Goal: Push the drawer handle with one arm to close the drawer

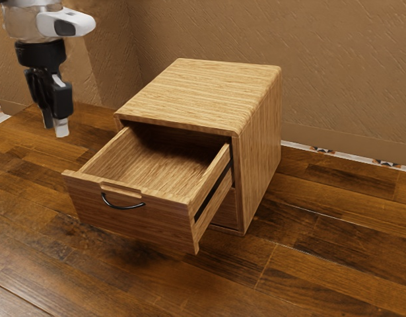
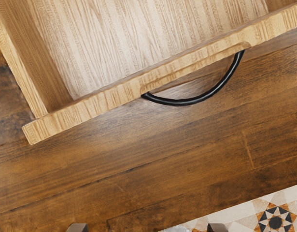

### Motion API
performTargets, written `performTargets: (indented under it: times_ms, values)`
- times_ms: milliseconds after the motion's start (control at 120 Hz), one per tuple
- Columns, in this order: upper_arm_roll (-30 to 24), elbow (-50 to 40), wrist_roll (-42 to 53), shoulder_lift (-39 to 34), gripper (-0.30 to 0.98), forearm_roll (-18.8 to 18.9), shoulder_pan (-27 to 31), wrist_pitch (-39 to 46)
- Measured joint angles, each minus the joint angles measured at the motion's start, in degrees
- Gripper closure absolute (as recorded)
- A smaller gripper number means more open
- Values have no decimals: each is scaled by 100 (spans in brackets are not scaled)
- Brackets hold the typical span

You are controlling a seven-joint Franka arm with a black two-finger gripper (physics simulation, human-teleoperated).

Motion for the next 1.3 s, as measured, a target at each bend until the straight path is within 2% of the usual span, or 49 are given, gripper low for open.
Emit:
performTargets:
  times_ms: [142, 333, 450, 525, 642, 750, 842, 983, 1067, 1300]
  values:
    - [36, -1308, -924, -565, 66, -9, 357, 175]
    - [190, -2728, -1889, -1910, 74, -368, 298, 356]
    - [40, -3328, -2342, -2671, 76, -675, 132, 378]
    - [-175, -3420, -2589, -2806, 77, -882, -355, 395]
    - [-436, -3447, -2916, -2760, 78, -1189, -544, 434]
    - [-511, -3451, -3177, -2108, 78, -1413, -852, 681]
    - [-521, -3446, -3369, -1878, 78, -1481, -1022, 962]
    - [-500, -3399, -3581, -1737, 78, -1437, -1027, 1310]
    - [-472, -3348, -3671, -1632, 79, -1291, -1024, 1473]
    - [-273, -2955, -3737, -864, 79, -985, -1043, 1812]
